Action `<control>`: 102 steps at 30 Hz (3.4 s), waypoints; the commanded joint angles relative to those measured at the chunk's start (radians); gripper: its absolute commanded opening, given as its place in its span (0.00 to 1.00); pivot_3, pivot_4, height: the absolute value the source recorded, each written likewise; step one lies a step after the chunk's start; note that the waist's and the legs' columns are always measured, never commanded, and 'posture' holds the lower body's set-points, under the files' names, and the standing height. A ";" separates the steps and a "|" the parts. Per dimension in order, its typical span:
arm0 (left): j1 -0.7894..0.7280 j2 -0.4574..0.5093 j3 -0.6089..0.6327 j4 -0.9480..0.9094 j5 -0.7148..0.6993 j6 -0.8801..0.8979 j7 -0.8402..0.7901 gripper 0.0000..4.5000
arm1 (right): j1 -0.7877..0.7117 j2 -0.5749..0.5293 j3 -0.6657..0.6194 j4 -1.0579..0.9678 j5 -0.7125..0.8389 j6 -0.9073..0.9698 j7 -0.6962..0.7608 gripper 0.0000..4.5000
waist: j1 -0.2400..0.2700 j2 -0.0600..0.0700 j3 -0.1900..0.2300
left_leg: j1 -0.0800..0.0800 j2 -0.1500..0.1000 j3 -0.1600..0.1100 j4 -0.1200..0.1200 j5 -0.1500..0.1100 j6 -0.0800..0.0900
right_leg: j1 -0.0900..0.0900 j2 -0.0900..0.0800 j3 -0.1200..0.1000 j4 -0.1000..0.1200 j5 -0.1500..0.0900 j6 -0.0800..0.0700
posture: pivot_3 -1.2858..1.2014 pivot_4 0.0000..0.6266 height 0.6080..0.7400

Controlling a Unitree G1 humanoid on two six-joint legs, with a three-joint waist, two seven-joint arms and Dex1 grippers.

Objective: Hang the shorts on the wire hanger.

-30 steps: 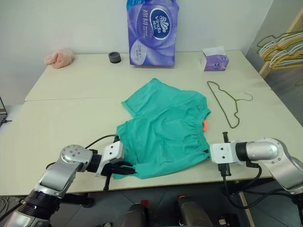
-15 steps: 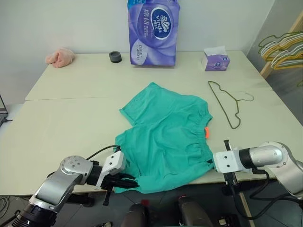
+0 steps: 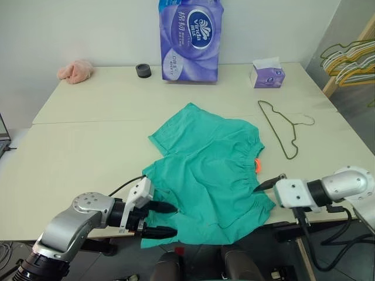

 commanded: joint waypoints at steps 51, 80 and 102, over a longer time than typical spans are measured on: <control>-0.486 -0.287 -0.061 0.241 0.200 -0.206 0.258 1.00 | -0.575 0.475 -0.172 1.272 -0.225 0.230 -0.922 0.01 | -0.054 -0.010 -0.010 | 0.011 -0.002 0.010 0.003 0.005 0.008 | 0.014 0.001 0.006 -0.005 0.013 0.002 | 0.44 0.21 1.00; -0.698 -0.176 0.199 0.648 0.085 0.026 0.267 1.00 | -0.508 0.265 0.224 0.571 -0.718 -0.773 -0.797 0.01 | -0.081 -0.005 -0.008 | -0.013 -0.002 0.012 0.001 0.006 0.006 | -0.018 -0.001 0.007 0.002 0.015 0.004 | 0.44 0.22 1.00; -0.500 -0.039 -0.037 0.472 0.217 -0.056 -0.010 0.91 | -0.587 0.310 0.249 0.630 -0.764 -0.974 -0.753 0.00 | -0.081 -0.004 -0.007 | -0.013 -0.002 0.011 0.001 0.007 0.004 | -0.018 -0.001 0.007 0.002 0.016 0.002 | 0.44 0.22 1.00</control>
